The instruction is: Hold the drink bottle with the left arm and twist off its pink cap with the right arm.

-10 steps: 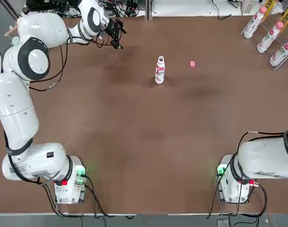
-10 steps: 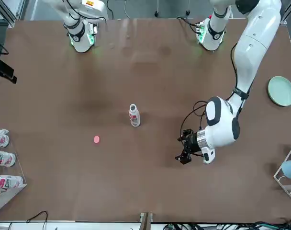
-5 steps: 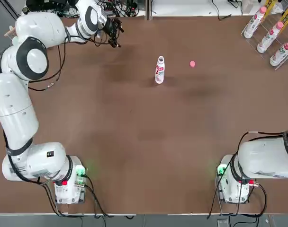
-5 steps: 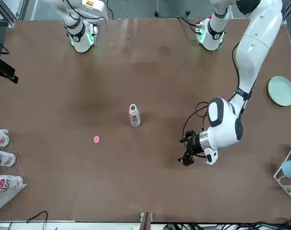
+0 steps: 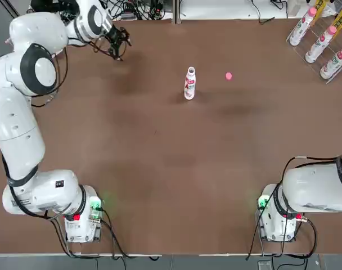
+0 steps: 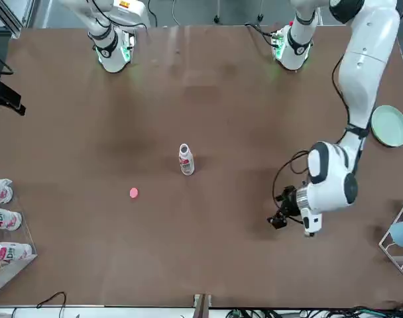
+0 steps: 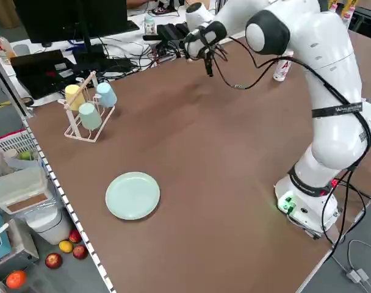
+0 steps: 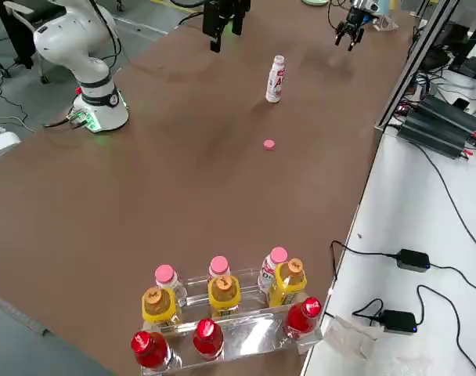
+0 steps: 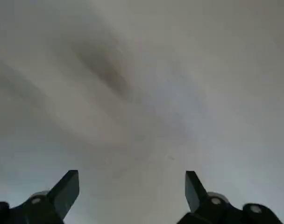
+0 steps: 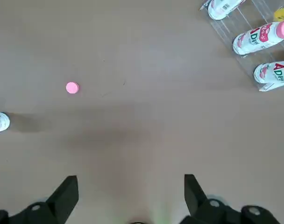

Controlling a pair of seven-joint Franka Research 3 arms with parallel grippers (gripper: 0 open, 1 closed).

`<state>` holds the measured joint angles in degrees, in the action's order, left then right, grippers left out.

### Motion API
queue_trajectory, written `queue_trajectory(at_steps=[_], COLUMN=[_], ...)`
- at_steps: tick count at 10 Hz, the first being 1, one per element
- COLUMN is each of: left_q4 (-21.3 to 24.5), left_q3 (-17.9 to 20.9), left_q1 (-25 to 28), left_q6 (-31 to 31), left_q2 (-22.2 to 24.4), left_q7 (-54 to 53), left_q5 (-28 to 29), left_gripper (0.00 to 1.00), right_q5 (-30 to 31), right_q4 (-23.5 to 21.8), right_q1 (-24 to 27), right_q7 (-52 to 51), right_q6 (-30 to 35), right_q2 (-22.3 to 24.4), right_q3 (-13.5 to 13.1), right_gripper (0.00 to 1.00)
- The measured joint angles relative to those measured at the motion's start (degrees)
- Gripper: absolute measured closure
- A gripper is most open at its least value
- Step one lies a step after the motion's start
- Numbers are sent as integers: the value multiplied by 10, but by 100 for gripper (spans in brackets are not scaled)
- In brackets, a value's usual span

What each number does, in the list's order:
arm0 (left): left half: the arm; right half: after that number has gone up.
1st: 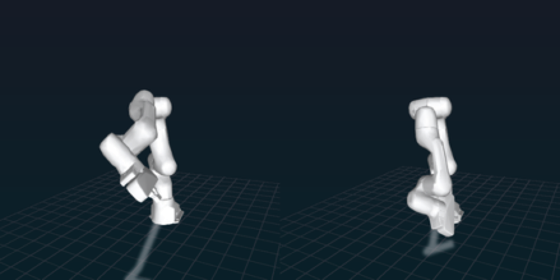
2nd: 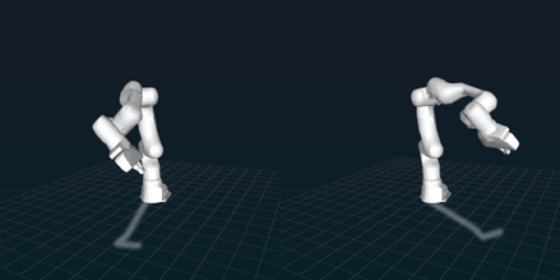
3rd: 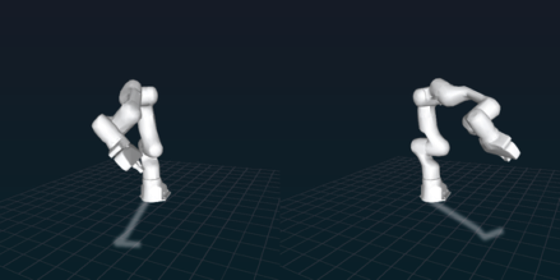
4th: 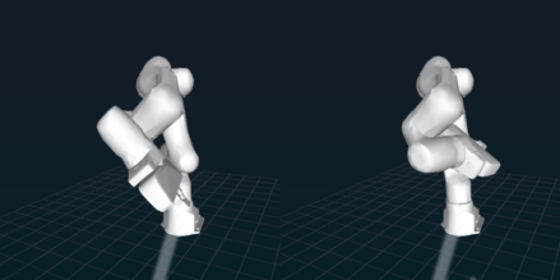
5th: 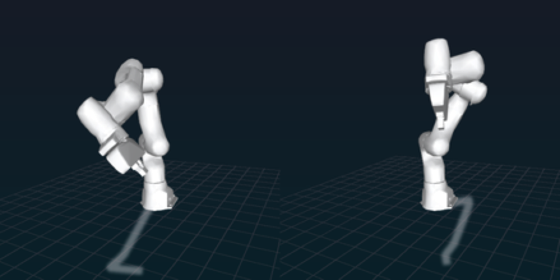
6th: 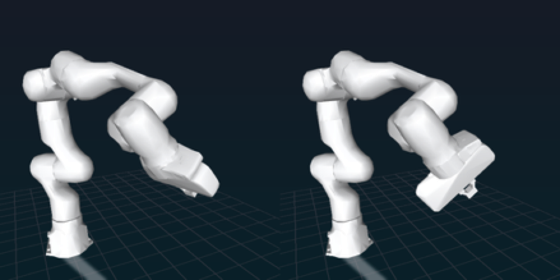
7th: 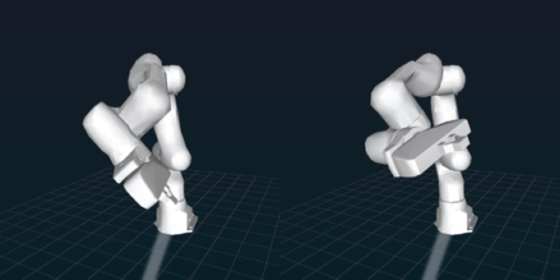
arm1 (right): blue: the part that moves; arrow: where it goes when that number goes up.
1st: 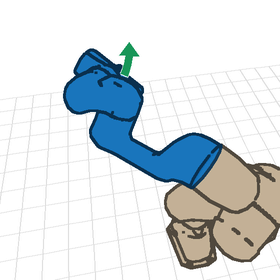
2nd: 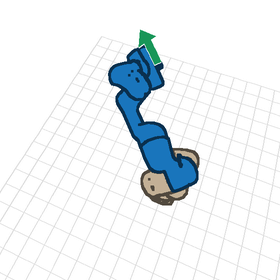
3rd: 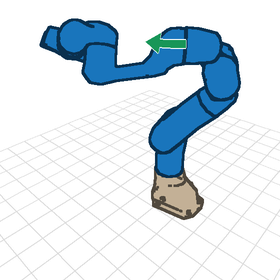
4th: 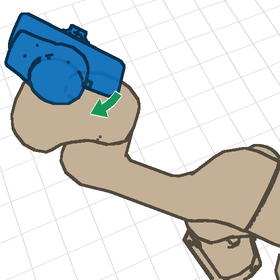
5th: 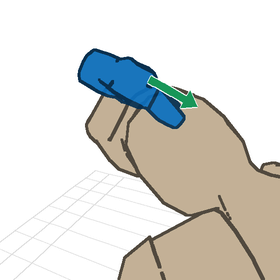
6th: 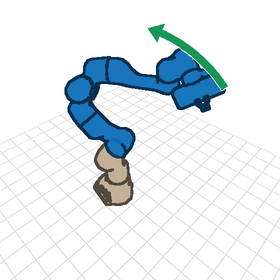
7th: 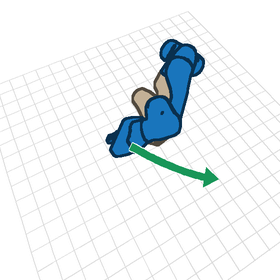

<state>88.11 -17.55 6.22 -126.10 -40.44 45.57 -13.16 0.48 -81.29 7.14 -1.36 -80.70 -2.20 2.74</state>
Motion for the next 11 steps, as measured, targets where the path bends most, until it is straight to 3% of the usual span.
queue_trajectory(at_steps=[3,6,11], left_q4=[1,10,-13], left_q3=[113,186,211], left_q1=[-40,-82,-82], left_q6=[114,187,334], left_q2=[74,142,298], left_q7=[-155,-249,-351], left_q5=[0,2,110], left_gripper=[0,0,0], right_q5=[0,0,-1], right_q4=[1,2,3], right_q1=[0,0,0], right_q7=[0,0,0], right_q6=[0,0,0], right_q2=[0,0,0], right_q3=[0,0,1], right_gripper=[0,0,0])
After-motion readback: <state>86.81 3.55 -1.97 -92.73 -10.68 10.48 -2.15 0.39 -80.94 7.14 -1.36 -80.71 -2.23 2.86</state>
